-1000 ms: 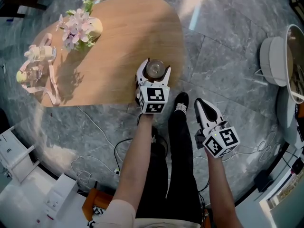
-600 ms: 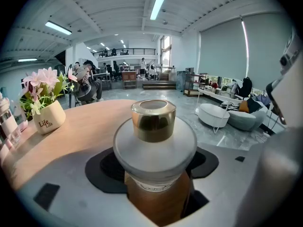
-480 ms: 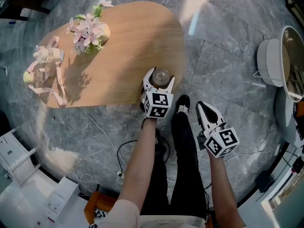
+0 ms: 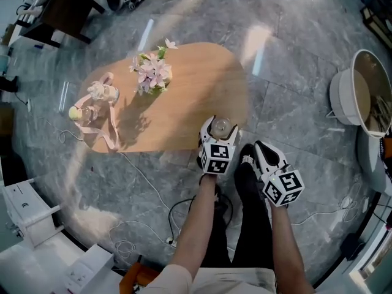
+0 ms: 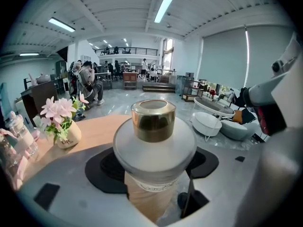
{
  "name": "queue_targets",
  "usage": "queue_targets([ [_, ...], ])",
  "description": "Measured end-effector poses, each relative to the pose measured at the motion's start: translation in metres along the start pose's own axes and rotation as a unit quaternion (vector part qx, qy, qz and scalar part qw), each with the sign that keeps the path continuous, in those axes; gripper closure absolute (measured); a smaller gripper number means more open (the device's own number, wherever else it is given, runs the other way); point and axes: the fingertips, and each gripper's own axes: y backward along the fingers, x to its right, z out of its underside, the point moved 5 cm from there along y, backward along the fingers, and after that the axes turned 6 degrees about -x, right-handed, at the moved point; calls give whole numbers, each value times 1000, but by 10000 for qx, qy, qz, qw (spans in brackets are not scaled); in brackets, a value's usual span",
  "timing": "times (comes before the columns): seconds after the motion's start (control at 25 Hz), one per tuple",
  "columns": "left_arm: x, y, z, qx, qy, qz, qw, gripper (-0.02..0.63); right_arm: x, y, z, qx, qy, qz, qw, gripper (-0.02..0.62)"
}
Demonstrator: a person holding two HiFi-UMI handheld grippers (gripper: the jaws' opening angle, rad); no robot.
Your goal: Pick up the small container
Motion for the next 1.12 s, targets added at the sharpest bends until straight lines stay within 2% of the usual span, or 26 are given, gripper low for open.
queue_targets([
  [0.12,-3,32,-24,28,-107,-75,9999,273,-26,15,-24,114,275,45,9995,526],
  [0.28,12,77,-52,55,-502,-173,9986,273,-54,43,-54,47,1240,327,9917,526],
  [0.48,26,114,-71,19,-639,-52,9979,273,-68,68,-75,316,995,426,9936,526],
  [0.64,40,142,-80,29,-617,152,9980,273,-87,92,-78,103,1635,674,9842,526],
  [0.72,44,153,-84,48,-596,195,9980,273,-93,101,-79,137,1554,731,9850,526],
  [0.88,50,178,-91,109,-497,285,9983,273,-100,119,-76,345,1004,838,9908,526],
  [1.12,51,226,-111,344,-348,250,9985,273,-112,147,-85,419,1025,972,9891,526],
])
